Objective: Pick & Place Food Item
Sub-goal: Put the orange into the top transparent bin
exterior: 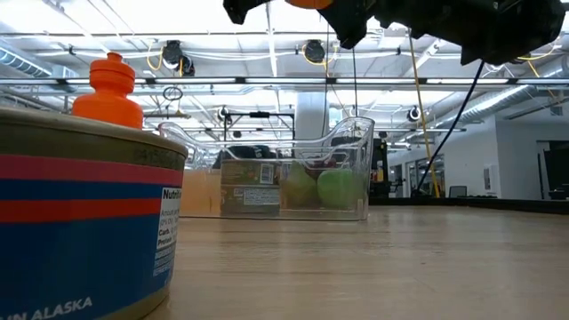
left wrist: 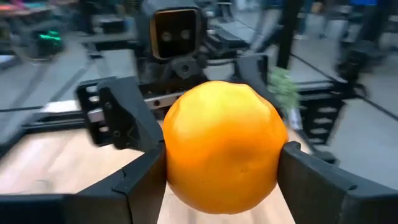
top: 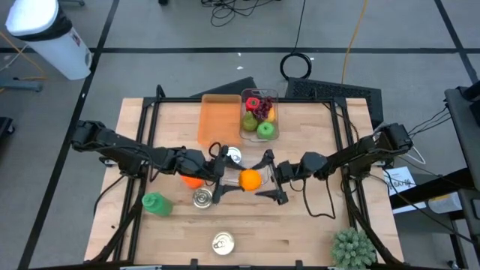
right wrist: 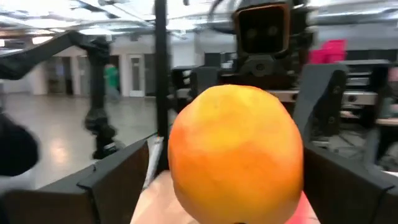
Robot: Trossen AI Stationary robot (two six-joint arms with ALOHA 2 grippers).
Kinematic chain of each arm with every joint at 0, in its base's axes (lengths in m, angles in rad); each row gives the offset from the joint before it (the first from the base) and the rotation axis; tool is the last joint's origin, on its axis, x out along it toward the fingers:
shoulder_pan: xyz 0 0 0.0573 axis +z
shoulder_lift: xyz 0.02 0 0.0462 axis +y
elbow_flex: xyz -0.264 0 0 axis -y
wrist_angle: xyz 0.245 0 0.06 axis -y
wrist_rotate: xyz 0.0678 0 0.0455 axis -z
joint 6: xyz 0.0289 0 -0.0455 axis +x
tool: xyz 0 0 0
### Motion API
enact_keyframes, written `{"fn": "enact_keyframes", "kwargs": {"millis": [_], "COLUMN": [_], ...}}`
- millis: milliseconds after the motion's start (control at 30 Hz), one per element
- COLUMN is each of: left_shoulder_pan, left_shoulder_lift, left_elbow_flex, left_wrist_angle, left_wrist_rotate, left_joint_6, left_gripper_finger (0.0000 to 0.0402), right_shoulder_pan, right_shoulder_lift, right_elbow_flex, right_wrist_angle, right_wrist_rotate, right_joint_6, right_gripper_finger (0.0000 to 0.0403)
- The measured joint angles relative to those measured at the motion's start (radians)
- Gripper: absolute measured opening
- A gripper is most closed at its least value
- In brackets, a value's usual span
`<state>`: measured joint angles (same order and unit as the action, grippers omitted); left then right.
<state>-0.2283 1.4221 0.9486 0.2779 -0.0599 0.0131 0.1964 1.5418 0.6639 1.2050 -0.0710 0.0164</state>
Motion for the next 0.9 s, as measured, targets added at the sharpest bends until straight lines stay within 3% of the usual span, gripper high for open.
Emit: {"fn": "enact_keyframes", "kwargs": {"millis": [333,533,667,900], "left_shoulder_pan": [0.019,0.147,0.268,0.51], "left_shoulder_lift": [-0.132,-0.111,-0.039,0.165], "left_elbow_flex": [0.0,0.188,0.336,0.487], "left_wrist_angle": [-0.179,-0.463,-0.605,-0.709], "left_wrist_rotate": [-0.194,-0.236,-0.175,0.056], "left_joint_6": [-0.008,-0.016,0.022,-0.009], "left_gripper_finger": [0.0269,0.0267,0.0267,0.0267], "right_shoulder_pan": [-0.001,0.001,0.001,0.001], "right_shoulder_lift": [-0.34,-0.486,-0.521,-0.51], "right_elbow_flex": [-0.129,-0.244,-0.298,-0.333], "right_wrist_angle": [-0.306,-0.34,-0.335,-0.332], "right_wrist_rotate": [0.285,0.312,0.312,0.311], "right_joint_6": [-0.021,0.08,0.113,0.157], "right_gripper_finger": [0.0377,0.0377,0.0377,0.0377]}}
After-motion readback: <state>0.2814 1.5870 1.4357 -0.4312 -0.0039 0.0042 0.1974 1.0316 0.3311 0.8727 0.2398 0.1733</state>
